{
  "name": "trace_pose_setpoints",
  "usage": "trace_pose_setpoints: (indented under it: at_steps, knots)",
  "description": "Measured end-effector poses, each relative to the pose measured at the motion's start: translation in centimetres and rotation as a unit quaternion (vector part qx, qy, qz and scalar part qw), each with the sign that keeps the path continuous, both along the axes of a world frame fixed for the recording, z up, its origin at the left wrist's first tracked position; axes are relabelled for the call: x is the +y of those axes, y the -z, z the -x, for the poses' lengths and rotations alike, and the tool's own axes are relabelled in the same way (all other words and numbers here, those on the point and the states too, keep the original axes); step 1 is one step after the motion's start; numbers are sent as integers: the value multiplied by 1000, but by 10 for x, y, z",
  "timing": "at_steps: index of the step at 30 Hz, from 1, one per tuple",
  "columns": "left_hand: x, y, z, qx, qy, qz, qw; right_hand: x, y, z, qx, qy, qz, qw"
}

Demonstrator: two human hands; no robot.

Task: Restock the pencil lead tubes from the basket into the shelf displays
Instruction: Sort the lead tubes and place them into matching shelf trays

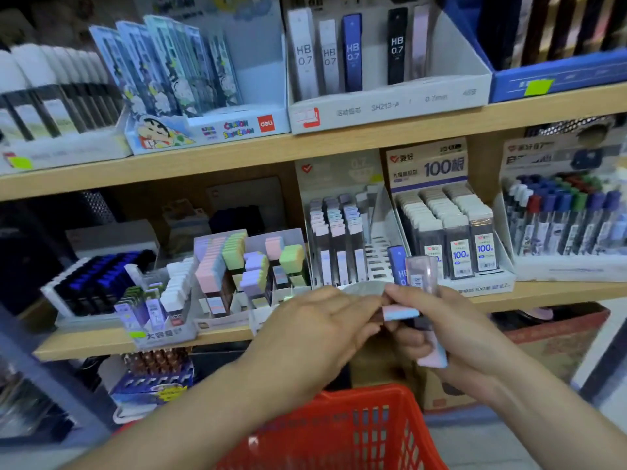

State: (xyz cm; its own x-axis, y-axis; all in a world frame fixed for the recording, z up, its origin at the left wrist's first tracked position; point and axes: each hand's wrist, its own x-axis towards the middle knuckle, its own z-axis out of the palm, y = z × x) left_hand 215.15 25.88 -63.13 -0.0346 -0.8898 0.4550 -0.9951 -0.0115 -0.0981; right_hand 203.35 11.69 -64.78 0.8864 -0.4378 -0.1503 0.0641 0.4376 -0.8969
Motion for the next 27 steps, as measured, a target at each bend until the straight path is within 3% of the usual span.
trace_pose_setpoints:
  at_steps: [2,3,4,6,8,14,19,23,27]
  knots:
    - [10,0,5,87,-28,35,995,9,-3,-4,-14,-20,-15,1000]
    - [14,-3,6,173,-53,46,982,13,-6,-7,-27,-29,-15,999]
    - [17,-5,7,287,-68,51,954,17,-9,-9,-34,-35,-4,999]
    - [24,-7,9,511,-72,56,854,24,-16,-17,-46,-47,30,997]
    - [30,-9,8,621,-65,60,779,30,-24,-26,-58,-55,52,995]
    - [49,-32,-21,716,-6,140,683,40,-41,-52,-72,-80,12,994]
    - [61,-44,-47,692,66,53,717,56,-52,-72,-65,-148,10,987]
    - [72,-52,-76,699,99,27,708,62,-61,-89,-70,-177,-21,981]
    - [81,-52,-101,704,126,65,696,74,-63,-107,-70,-218,-37,973]
